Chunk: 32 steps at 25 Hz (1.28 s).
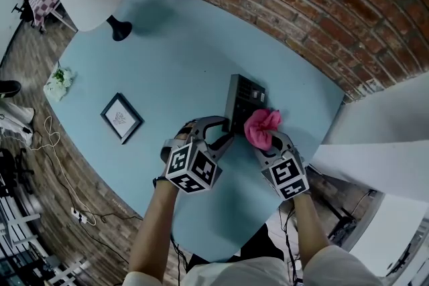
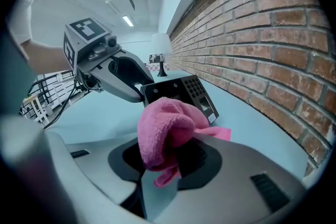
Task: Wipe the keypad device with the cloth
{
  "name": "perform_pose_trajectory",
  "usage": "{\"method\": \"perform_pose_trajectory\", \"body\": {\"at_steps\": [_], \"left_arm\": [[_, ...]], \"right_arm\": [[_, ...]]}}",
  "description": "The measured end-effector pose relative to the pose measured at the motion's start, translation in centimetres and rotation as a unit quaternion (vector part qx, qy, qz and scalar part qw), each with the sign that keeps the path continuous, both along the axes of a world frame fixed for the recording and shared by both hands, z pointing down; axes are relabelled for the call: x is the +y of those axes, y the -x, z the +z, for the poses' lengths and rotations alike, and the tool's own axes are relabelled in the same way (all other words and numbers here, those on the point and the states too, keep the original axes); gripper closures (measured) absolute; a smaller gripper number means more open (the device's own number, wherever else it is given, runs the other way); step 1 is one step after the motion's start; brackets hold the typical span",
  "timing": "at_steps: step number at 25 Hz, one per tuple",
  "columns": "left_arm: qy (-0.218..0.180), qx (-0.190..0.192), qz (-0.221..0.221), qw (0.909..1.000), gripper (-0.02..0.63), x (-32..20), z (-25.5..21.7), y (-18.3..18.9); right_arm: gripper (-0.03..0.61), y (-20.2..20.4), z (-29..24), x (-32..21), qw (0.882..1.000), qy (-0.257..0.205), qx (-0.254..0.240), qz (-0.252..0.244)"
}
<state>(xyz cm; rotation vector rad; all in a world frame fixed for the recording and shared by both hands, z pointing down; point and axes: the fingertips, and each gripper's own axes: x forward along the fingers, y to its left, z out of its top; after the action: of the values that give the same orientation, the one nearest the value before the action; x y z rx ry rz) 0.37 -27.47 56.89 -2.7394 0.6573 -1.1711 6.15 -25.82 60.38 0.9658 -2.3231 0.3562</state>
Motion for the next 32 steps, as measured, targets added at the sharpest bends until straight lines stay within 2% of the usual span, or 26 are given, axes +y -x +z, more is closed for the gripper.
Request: {"method": "perform_pose_trajectory", "body": {"at_steps": [9, 13, 18, 23, 27, 29, 32], "left_arm": [[0.002, -0.001, 0.006, 1.0, 0.411, -0.1, 0.0, 0.1], [-0.026, 0.002, -0.021, 0.9994, 0.428, 0.0, -0.4, 0.3], [-0.031, 0.041, -0.068, 0.9963, 0.439, 0.8, -2.3, 1.5], [-0.033, 0.058, -0.072, 0.9952, 0.449, 2.4, -4.8, 3.0], [-0.044, 0.085, -0.08, 0.9922, 0.476, 4.2, -7.2, 4.4], [-0.055, 0.108, -0.084, 0.9891, 0.5, 5.2, -8.7, 5.0], [-0.07, 0.159, -0.1, 0.9797, 0.594, 6.8, -11.6, 6.4]], "right_arm": [[0.44, 0.8, -0.7, 1.9, 0.999, 0.016, -0.01, -0.027], [0.44, 0.3, -1.7, 2.6, 0.999, 0.024, -0.047, 0.008], [0.44, -0.9, -4.8, 2.8, 0.995, 0.007, -0.075, 0.066], [0.44, -1.1, -7.9, 4.1, 0.994, -0.02, -0.067, 0.083], [0.44, -0.6, -11.1, 5.6, 0.99, -0.041, -0.088, 0.1], [0.44, -0.4, -12.7, 6.6, 0.987, -0.053, -0.098, 0.112], [0.44, -0.3, -15.3, 8.2, 0.983, -0.071, -0.108, 0.132]]}}
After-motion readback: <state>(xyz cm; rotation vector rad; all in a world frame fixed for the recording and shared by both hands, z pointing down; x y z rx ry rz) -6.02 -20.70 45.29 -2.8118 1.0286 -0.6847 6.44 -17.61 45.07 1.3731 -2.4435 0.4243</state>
